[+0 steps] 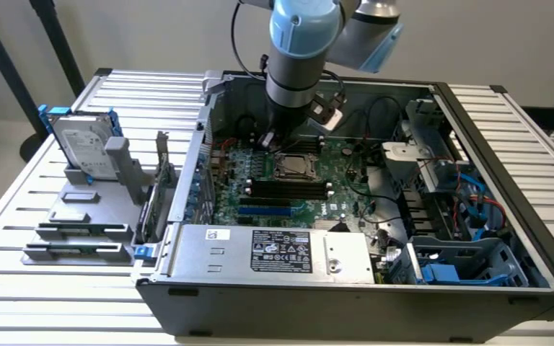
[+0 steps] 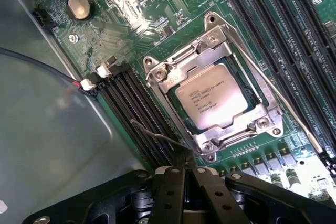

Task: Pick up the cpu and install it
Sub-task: 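Install the first cpu locking lever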

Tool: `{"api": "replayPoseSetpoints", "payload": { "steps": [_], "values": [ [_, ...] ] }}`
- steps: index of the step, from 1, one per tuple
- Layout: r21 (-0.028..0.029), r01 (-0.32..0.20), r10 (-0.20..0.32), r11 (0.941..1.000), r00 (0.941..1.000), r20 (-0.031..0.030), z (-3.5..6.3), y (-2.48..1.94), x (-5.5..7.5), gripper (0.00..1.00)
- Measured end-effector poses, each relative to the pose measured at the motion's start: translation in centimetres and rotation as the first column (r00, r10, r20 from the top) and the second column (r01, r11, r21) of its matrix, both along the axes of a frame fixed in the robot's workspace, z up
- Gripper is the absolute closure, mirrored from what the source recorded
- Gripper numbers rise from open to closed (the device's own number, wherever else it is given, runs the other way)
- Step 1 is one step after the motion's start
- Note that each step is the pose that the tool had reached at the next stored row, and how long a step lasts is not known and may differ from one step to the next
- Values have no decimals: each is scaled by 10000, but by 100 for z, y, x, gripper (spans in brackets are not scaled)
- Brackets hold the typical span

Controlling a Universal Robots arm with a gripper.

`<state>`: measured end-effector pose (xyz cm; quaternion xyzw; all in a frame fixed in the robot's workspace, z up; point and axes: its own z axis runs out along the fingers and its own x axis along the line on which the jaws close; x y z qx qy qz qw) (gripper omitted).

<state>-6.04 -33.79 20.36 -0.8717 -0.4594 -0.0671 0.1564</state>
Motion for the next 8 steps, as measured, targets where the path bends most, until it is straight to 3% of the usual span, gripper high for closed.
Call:
{"api": "replayPoseSetpoints", "payload": {
  "steps": [8],
  "values": [
    [-4, 100, -100, 9999, 9999, -1, -21, 10, 30, 89]
  ]
}}
